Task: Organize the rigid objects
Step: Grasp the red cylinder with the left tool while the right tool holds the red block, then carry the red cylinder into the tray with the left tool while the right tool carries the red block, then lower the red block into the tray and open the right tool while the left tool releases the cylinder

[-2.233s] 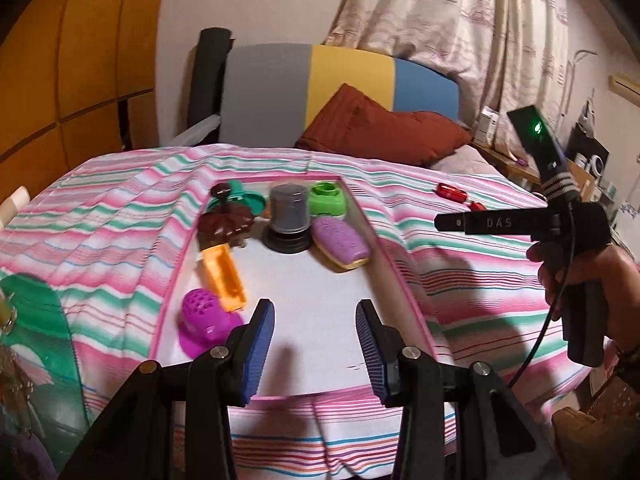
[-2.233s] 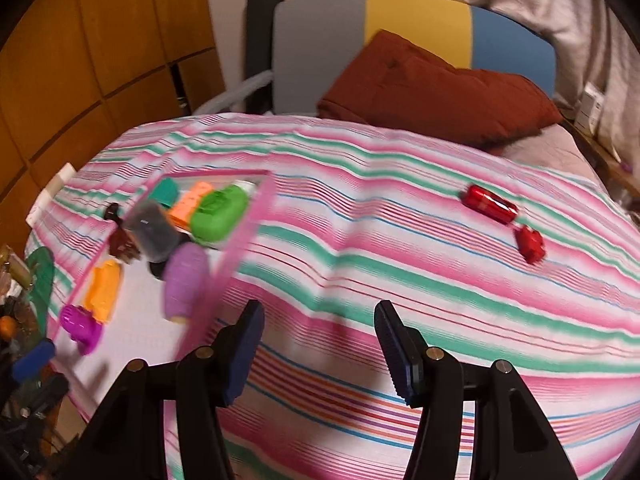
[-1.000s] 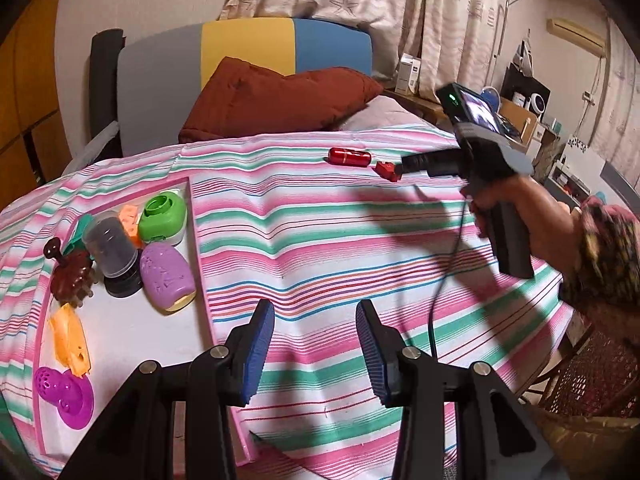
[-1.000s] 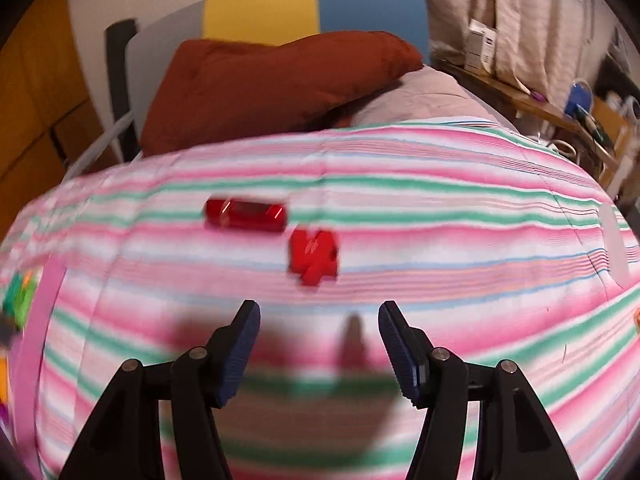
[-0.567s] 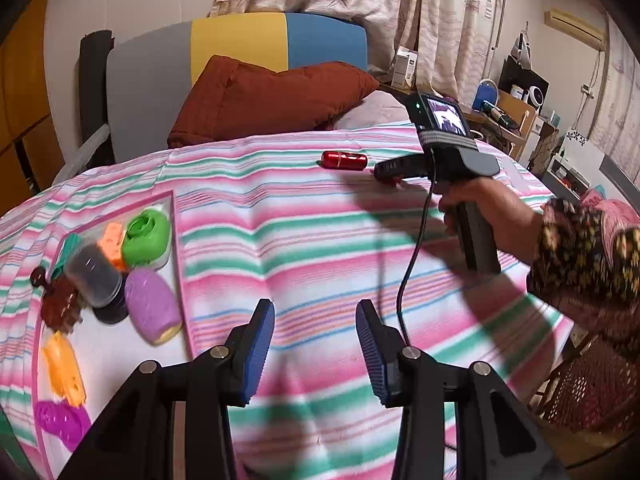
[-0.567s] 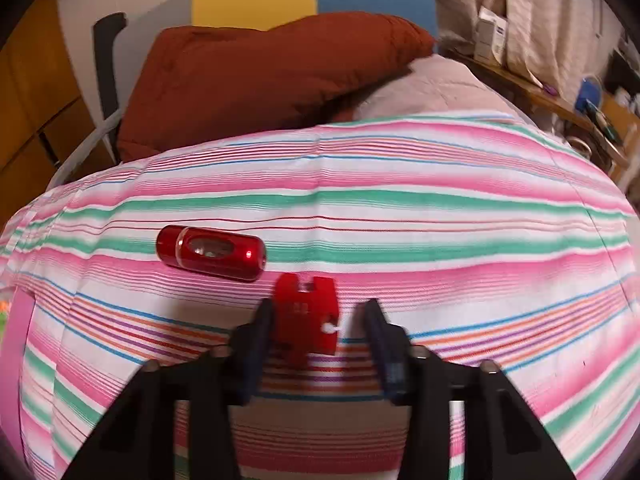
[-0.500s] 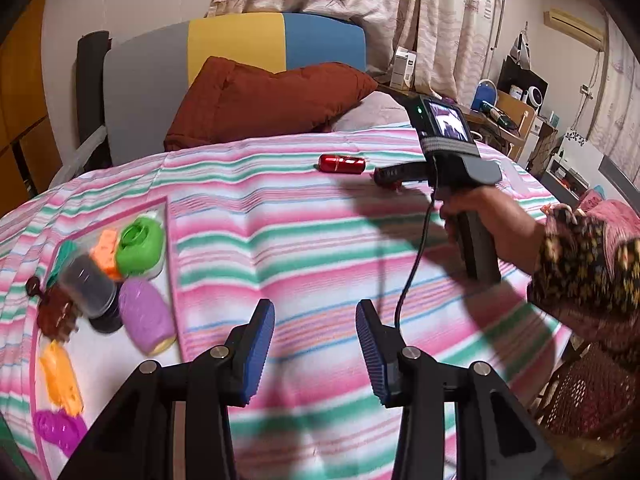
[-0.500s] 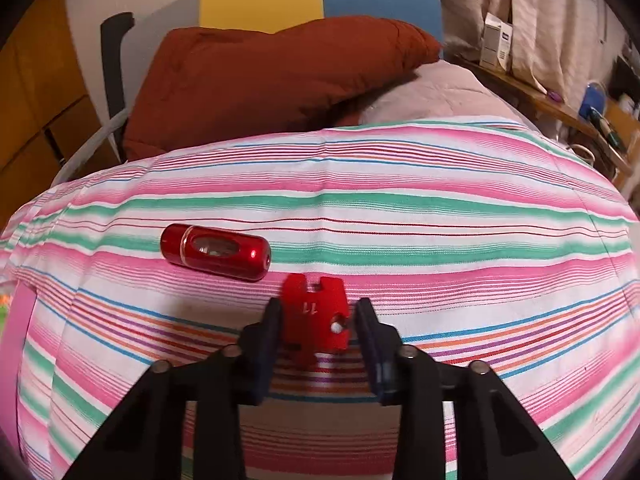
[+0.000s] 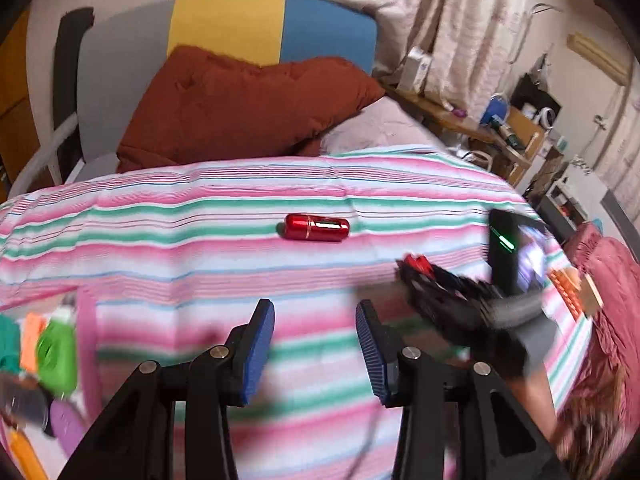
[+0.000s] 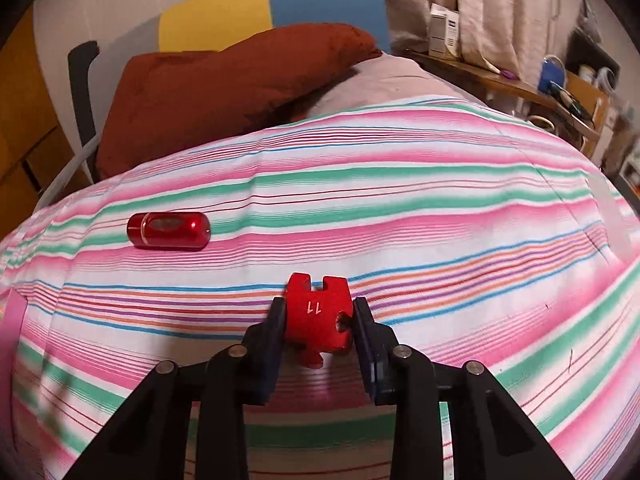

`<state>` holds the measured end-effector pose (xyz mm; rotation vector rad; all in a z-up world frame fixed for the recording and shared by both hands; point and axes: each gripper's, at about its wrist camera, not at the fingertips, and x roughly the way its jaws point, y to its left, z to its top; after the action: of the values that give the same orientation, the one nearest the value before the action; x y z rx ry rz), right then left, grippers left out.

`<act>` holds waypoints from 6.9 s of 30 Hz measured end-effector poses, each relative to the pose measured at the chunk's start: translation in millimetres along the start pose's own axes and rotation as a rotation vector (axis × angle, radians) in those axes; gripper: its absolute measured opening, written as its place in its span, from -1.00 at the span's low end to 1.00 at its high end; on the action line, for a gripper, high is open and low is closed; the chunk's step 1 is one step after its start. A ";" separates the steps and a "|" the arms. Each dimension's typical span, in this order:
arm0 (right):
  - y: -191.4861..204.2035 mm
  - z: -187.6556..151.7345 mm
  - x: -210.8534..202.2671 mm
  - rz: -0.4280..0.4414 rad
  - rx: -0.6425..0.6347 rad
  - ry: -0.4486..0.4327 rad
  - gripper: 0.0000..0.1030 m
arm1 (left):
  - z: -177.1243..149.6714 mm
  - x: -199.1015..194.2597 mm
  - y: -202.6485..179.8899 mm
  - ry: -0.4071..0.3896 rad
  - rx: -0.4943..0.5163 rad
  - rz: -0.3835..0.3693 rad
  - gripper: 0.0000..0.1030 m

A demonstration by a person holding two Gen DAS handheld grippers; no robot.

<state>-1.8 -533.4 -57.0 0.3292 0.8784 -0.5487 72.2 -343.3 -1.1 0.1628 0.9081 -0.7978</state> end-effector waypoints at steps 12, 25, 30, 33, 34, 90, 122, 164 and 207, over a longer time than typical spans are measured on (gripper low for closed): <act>-1.8 -1.1 2.5 0.004 0.006 -0.009 -0.35 | 67.3 97.2 -34.8 0.059 0.298 0.101 -0.16; -2.4 -0.8 3.0 0.004 0.009 -0.009 -0.35 | 61.4 129.4 -35.3 0.281 0.465 -0.055 -0.16; -2.8 -0.9 3.2 0.006 0.010 -0.010 -0.35 | 51.7 131.3 -47.1 0.286 0.471 -0.065 -0.15; -2.6 -0.9 3.1 0.003 0.008 -0.010 -0.35 | 38.5 130.2 -53.5 0.247 0.467 -0.022 -0.15; -2.5 -0.8 3.0 0.002 0.007 -0.010 -0.35 | 37.4 129.7 -55.7 0.234 0.458 -0.022 -0.16; 74.0 -25.1 -33.3 0.072 -0.236 -0.014 -0.36 | -153.2 -144.0 120.3 -0.121 -0.203 0.010 -0.50; 176.9 -85.6 -132.7 0.428 -0.332 -0.052 -0.36 | -198.9 -179.9 192.8 -0.182 -0.338 0.142 -0.13; 334.8 -145.9 -151.7 0.593 -0.598 0.114 -0.36 | -225.9 -209.6 182.5 -0.106 -0.259 0.473 -0.13; 316.6 -139.6 -199.4 0.453 -0.467 0.044 0.57 | -215.0 -225.6 198.5 -0.051 -0.384 0.585 -0.13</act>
<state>-9.9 -144.6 33.8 0.1050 0.9107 0.0878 -11.1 16.7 -3.3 0.0633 0.8864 -0.0798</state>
